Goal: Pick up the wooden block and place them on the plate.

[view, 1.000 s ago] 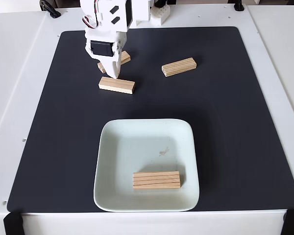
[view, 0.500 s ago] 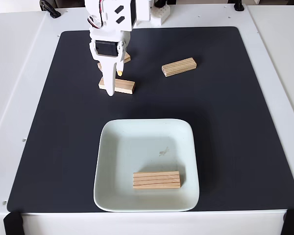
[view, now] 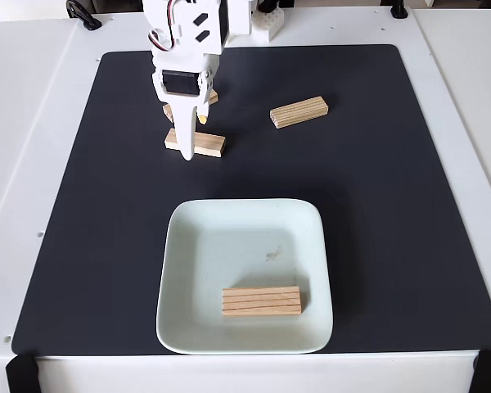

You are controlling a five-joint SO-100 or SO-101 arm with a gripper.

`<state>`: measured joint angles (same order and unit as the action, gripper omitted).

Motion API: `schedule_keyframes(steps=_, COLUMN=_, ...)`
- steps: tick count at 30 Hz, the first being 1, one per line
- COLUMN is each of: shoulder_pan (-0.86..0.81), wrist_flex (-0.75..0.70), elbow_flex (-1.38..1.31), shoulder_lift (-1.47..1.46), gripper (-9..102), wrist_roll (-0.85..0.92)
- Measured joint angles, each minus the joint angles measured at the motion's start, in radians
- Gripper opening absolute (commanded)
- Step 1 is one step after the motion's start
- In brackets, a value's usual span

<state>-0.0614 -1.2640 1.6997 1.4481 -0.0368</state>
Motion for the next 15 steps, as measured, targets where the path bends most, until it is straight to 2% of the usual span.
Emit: schedule_keyframes(steps=15, shoulder_pan=0.002, wrist_flex=0.069, elbow_flex=0.0, shoulder_lift=-0.041, gripper=32, wrist_roll=0.0)
